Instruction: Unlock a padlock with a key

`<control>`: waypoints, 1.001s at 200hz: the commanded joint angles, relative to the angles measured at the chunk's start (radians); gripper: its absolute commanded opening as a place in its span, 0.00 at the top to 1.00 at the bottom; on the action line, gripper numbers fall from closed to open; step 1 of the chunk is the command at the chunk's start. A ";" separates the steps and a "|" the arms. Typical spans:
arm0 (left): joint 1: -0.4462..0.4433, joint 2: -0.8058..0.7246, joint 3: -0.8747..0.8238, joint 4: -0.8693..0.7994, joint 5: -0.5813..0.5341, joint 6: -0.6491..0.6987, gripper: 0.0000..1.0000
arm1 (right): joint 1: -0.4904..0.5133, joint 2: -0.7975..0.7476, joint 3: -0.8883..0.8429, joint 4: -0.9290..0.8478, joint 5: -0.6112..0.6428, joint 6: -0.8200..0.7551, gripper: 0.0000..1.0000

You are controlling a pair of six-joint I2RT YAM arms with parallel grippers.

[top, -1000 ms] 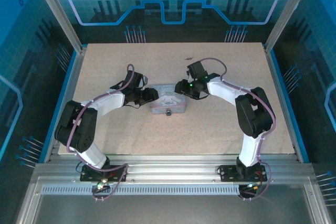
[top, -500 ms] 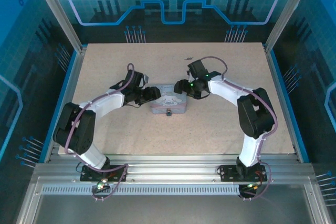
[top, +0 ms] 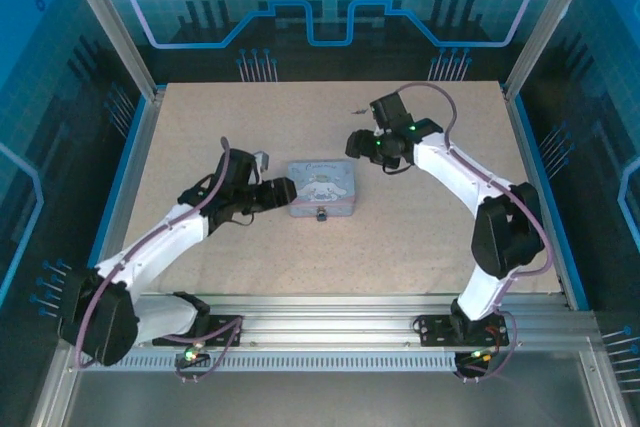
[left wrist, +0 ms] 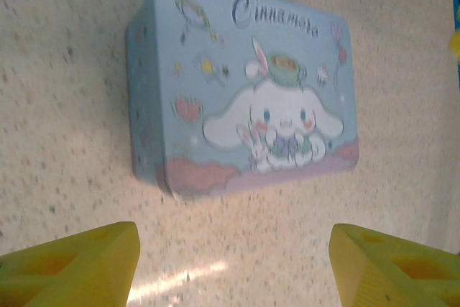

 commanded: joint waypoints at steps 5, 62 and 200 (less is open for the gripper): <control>-0.058 -0.086 -0.052 -0.085 -0.055 -0.045 0.28 | -0.016 0.098 0.138 -0.098 0.079 0.013 0.25; -0.081 -0.201 -0.121 -0.141 -0.074 -0.063 0.27 | -0.035 0.285 0.373 -0.170 0.082 0.067 0.25; -0.092 -0.199 -0.161 -0.102 -0.042 -0.172 0.27 | -0.179 0.933 1.155 -0.226 -0.044 0.233 0.39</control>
